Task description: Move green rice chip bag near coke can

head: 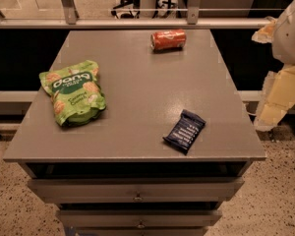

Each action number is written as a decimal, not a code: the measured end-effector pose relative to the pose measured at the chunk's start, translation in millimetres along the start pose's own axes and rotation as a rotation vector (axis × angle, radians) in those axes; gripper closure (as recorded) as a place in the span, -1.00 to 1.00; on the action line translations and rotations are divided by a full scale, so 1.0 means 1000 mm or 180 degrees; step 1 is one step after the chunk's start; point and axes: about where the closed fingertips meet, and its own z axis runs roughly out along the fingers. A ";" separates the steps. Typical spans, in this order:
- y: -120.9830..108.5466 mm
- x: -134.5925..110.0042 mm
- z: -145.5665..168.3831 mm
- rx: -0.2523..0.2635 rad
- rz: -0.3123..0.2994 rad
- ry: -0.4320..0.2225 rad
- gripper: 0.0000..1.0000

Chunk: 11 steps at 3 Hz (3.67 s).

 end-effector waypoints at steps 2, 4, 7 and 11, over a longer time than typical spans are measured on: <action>0.041 -0.111 0.073 -0.0234 -0.0514 -0.0656 -1.00; 0.042 -0.133 0.080 -0.0211 -0.0567 -0.0795 -1.00; 0.025 -0.270 0.150 -0.0265 -0.0539 -0.1282 -1.00; 0.014 -0.351 0.221 -0.0589 0.0009 -0.1654 -0.21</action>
Offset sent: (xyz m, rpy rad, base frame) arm 0.0142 0.2009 -0.0934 0.2357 0.0262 0.3449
